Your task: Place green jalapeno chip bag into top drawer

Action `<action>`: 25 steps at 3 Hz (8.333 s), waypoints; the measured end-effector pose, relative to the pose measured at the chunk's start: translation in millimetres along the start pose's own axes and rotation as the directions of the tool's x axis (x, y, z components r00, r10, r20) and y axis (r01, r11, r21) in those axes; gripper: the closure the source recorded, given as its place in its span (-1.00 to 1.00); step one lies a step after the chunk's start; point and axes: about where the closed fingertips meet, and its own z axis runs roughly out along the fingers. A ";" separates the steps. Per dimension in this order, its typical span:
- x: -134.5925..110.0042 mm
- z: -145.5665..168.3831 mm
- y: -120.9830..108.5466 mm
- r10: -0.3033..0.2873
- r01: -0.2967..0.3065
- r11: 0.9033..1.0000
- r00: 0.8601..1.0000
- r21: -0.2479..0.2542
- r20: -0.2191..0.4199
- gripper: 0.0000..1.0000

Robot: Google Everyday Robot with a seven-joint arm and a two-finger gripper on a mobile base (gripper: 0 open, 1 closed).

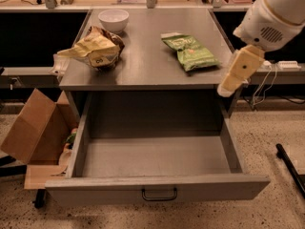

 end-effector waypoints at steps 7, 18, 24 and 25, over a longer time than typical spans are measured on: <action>-75.2 169.0 -176.3 0.290 -0.298 0.955 0.935 0.008 0.202 -1.00; -4.9 157.8 26.9 0.080 -0.044 0.988 0.964 -0.148 0.252 1.00; 32.0 245.3 69.4 0.158 -0.125 0.963 0.979 -0.238 0.126 -0.40; 28.6 235.5 67.4 0.151 -0.112 0.966 0.976 -0.234 0.159 -0.86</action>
Offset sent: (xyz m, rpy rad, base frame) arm 0.0422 0.0171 -0.0073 0.0733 -0.0144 -0.0439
